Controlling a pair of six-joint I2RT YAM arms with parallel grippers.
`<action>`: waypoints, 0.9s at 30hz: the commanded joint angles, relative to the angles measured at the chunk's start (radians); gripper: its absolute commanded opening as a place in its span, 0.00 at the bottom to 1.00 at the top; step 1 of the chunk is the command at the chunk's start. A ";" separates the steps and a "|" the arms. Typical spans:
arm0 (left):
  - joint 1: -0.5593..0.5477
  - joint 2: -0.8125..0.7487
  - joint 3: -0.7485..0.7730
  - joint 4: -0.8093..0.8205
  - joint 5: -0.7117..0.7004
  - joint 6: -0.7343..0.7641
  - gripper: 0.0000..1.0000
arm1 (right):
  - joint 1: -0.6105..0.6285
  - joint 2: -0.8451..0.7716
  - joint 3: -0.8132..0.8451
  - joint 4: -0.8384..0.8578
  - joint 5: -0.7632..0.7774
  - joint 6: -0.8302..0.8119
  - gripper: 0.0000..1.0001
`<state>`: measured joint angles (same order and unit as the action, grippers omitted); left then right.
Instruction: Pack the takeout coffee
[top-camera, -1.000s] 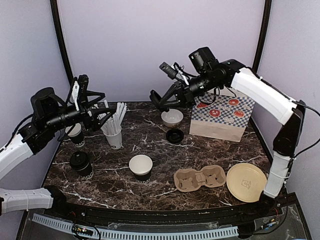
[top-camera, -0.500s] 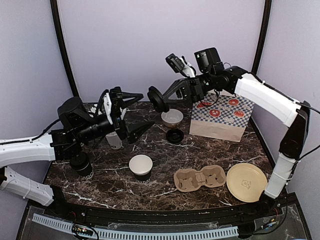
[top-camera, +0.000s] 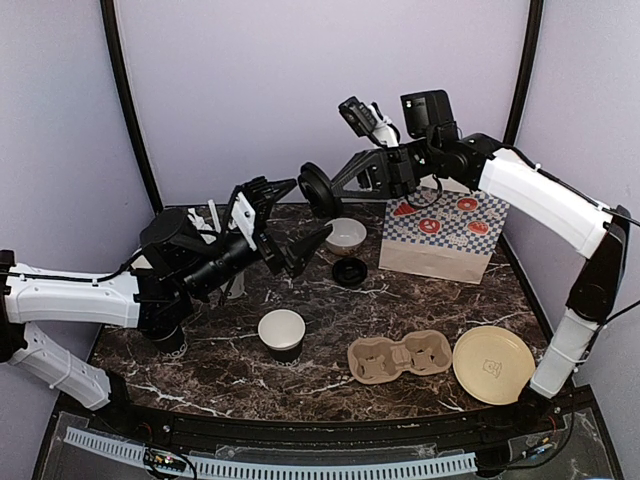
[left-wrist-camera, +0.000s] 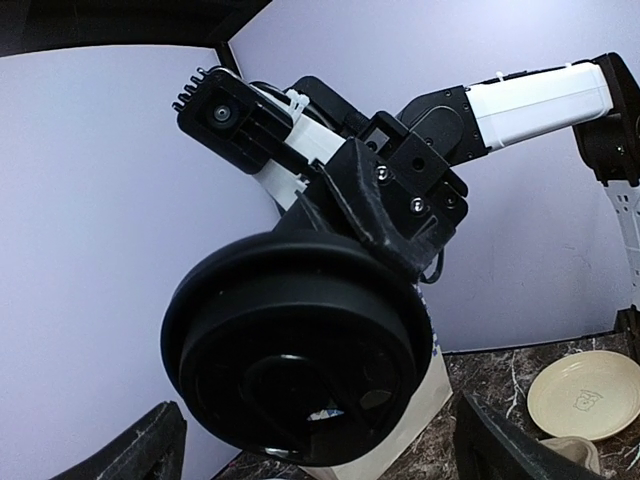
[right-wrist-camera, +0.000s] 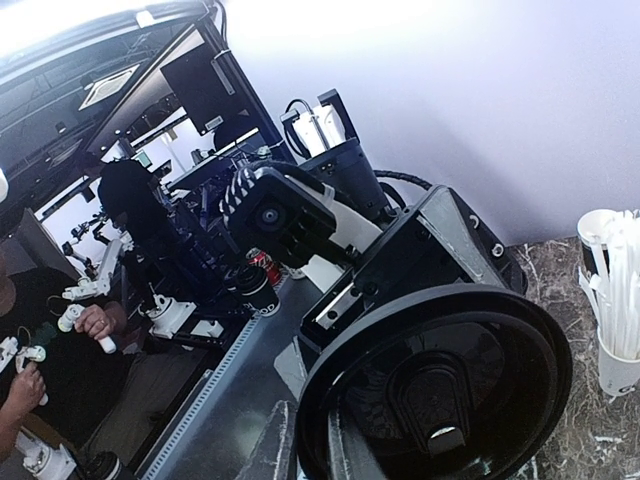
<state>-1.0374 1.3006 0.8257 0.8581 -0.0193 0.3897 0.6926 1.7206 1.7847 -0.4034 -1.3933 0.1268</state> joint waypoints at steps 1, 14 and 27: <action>-0.010 0.023 0.035 0.110 -0.050 0.021 0.95 | -0.004 -0.023 -0.012 0.068 -0.021 0.042 0.09; -0.012 0.059 0.050 0.166 -0.064 0.007 0.80 | -0.004 -0.015 -0.035 0.105 -0.020 0.073 0.10; -0.012 0.064 0.076 0.123 -0.098 -0.019 0.70 | -0.004 -0.016 -0.059 0.138 -0.017 0.098 0.15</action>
<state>-1.0439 1.3819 0.8654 0.9630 -0.0963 0.3870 0.6891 1.7206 1.7451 -0.2970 -1.3960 0.2058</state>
